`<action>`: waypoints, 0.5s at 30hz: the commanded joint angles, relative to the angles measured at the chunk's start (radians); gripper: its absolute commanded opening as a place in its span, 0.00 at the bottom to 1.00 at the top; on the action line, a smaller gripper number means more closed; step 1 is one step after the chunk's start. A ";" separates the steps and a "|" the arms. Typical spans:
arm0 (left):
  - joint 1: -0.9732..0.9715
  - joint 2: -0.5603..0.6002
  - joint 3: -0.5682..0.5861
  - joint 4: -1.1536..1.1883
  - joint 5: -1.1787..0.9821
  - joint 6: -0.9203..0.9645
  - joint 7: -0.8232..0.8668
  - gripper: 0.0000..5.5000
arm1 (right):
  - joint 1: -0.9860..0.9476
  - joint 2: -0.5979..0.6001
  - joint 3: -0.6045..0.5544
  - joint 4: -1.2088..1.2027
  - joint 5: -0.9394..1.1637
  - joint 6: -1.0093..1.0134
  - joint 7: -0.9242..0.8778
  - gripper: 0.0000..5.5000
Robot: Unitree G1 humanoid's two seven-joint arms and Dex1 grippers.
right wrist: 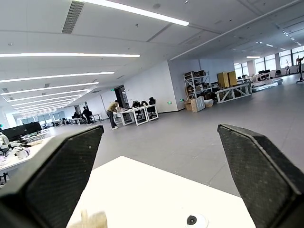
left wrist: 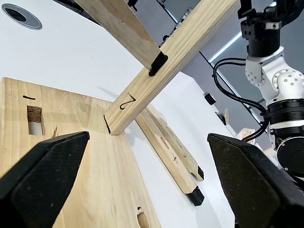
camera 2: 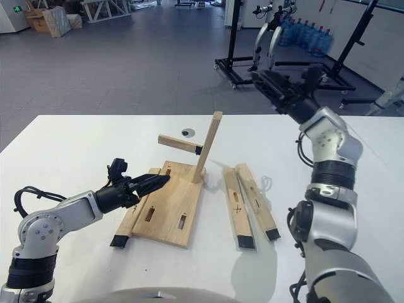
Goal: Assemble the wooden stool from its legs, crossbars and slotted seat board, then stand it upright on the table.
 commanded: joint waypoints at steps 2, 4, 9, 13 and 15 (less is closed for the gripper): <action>-0.002 -0.009 -0.013 -0.005 0.023 -0.003 0.007 0.83 | 0.003 0.092 0.150 -0.094 -0.102 -0.016 -0.091 0.81; -0.002 -0.011 -0.014 -0.005 0.027 -0.001 0.005 0.83 | 0.004 0.102 0.179 -0.101 -0.123 -0.026 -0.095 0.81; 0.006 -0.020 -0.020 -0.011 0.035 -0.004 0.005 0.83 | -0.069 0.086 0.123 -0.047 -0.076 0.005 -0.119 0.81; 0.010 -0.022 -0.022 -0.014 0.040 -0.007 0.004 0.83 | -0.112 0.069 0.095 0.002 -0.068 0.010 -0.126 0.81; 0.010 -0.022 -0.024 -0.013 0.042 -0.008 0.003 0.83 | -0.097 0.069 0.117 -0.002 -0.084 0.005 -0.116 0.81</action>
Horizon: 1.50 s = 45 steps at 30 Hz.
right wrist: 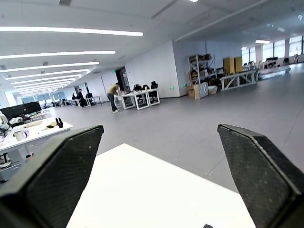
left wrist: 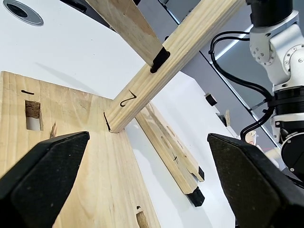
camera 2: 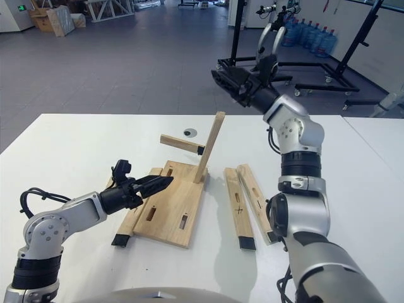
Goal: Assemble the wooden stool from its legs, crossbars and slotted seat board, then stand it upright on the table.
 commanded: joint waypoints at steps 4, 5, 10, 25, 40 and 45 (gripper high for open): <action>0.009 0.000 -0.008 -0.010 0.026 -0.007 -0.002 0.83 | 0.089 -0.001 0.080 0.004 -0.047 0.010 0.049 0.81; 0.009 0.000 -0.009 -0.010 0.027 -0.007 -0.002 0.83 | 0.113 -0.001 0.091 0.012 -0.056 0.010 0.057 0.81; 0.010 -0.003 -0.016 -0.012 0.034 -0.005 -0.004 0.83 | 0.193 0.013 0.132 0.063 -0.105 -0.039 0.065 0.81; 0.026 0.024 -0.019 -0.056 0.080 -0.012 -0.023 0.83 | 0.028 -0.182 -0.112 0.019 0.034 0.137 -0.123 0.81; 0.220 0.478 -0.172 -0.252 0.661 -0.253 -0.158 0.83 | 0.935 -0.377 0.022 -0.850 -0.089 0.476 -0.232 0.81; 0.234 0.421 -0.180 -0.256 0.720 -0.285 -0.141 0.83 | 0.979 -0.419 0.070 -0.863 -0.113 0.523 -0.218 0.81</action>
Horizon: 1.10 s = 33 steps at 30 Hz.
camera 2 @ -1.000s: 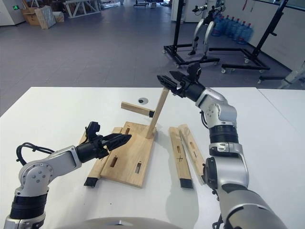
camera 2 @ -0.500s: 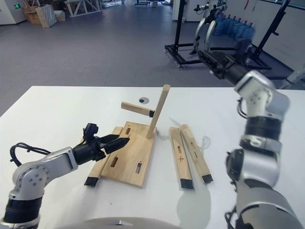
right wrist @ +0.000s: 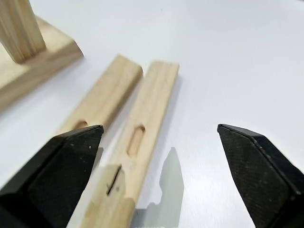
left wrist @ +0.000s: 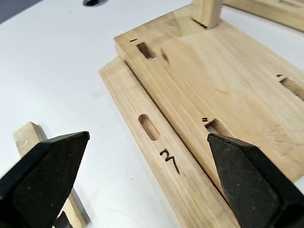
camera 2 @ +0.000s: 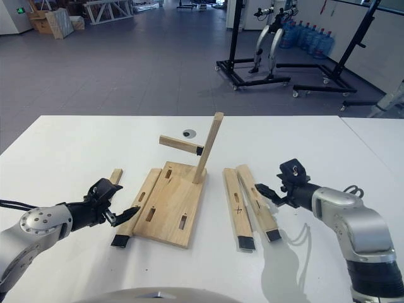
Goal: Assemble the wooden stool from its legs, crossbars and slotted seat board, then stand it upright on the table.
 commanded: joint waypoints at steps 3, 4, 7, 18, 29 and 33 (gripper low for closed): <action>0.004 -0.055 -0.050 0.009 0.076 -0.028 0.006 0.83 | 0.049 -0.021 0.079 -0.031 -0.019 0.058 0.008 0.81; 0.003 -0.064 -0.055 0.009 0.084 -0.025 0.006 0.83 | 0.054 -0.015 0.084 -0.033 -0.015 0.068 0.007 0.81; 0.000 -0.080 -0.070 0.023 0.115 -0.021 0.010 0.83 | 0.069 -0.006 0.105 -0.033 -0.024 0.073 0.001 0.81; -0.057 -0.134 -0.053 0.040 0.151 0.026 0.011 0.83 | 0.106 0.025 0.243 -0.015 -0.135 0.040 -0.080 0.68; -0.064 -0.116 -0.100 0.103 0.243 0.018 0.006 0.83 | 0.101 0.062 0.222 0.021 -0.136 0.050 -0.105 0.37; -0.062 -0.124 -0.142 0.128 0.297 0.002 0.005 0.83 | 0.071 0.068 0.205 0.039 -0.135 0.045 -0.106 0.37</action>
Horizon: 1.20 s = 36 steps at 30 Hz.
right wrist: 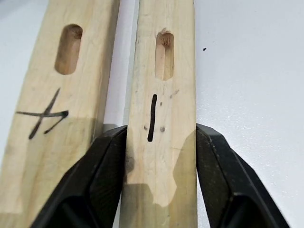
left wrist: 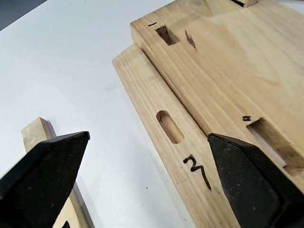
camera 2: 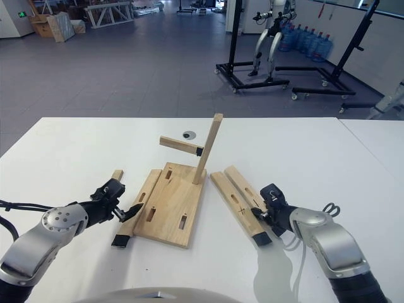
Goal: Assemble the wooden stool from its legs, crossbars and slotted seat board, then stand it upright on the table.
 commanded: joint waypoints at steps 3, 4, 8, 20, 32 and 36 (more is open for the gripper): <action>-0.002 -0.002 -0.047 0.033 0.062 -0.016 -0.001 0.83 | -0.041 0.023 -0.025 0.071 -0.012 0.034 -0.021 0.37; -0.002 -0.006 -0.050 0.036 0.068 -0.018 -0.002 0.83 | -0.061 0.025 -0.042 0.083 -0.007 0.029 -0.021 0.37; -0.011 -0.016 -0.065 0.033 0.080 -0.021 -0.008 0.83 | -0.165 0.034 -0.120 0.132 0.013 0.020 -0.019 0.37; -0.058 -0.085 -0.141 -0.078 0.081 0.105 -0.006 0.83 | -0.336 0.067 -0.141 0.215 -0.007 -0.023 -0.033 0.37; -0.262 -0.064 0.407 0.002 -0.189 0.142 -0.151 0.83 | -0.495 0.116 -0.312 0.232 0.096 -0.081 -0.025 0.37; -0.486 -0.088 0.722 0.111 -0.600 0.258 -0.224 0.83 | -0.699 0.053 -0.441 0.296 0.279 -0.069 0.106 0.37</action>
